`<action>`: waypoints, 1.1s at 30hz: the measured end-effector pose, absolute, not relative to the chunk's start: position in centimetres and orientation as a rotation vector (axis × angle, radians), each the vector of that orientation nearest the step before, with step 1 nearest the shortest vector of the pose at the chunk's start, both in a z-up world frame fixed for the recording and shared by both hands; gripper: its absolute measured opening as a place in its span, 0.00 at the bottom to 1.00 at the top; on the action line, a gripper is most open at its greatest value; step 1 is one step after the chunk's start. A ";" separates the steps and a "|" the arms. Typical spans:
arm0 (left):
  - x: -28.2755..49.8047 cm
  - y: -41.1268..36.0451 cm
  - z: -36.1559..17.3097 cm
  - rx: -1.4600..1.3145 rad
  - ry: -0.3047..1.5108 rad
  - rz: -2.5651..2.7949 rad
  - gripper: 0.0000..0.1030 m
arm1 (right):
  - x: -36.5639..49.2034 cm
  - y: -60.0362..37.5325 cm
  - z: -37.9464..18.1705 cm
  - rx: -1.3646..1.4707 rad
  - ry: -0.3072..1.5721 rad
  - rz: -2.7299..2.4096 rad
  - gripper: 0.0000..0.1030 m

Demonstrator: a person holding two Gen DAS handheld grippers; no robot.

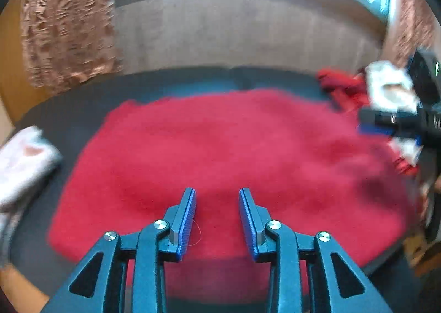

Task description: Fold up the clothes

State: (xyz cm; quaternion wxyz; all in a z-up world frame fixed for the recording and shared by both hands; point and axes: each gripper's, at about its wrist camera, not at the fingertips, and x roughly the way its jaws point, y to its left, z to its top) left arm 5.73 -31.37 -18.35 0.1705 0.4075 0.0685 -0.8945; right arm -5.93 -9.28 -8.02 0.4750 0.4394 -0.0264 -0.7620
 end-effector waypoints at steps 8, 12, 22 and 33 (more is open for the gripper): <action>10.4 -33.1 -20.9 1.193 0.350 -2.508 0.32 | -7.5 -10.9 -11.7 0.986 0.234 -2.051 0.94; 12.7 -34.1 -19.6 1.142 0.475 -2.548 0.32 | -7.7 -11.4 -12.1 0.959 0.337 -2.014 1.00; 18.7 -44.7 -17.0 0.992 0.616 -2.462 0.41 | -8.4 -10.0 -13.0 0.950 0.280 -1.989 1.00; 16.8 -44.2 -18.1 1.156 0.665 -2.569 0.07 | -8.5 -10.3 -13.3 0.952 0.297 -1.996 1.00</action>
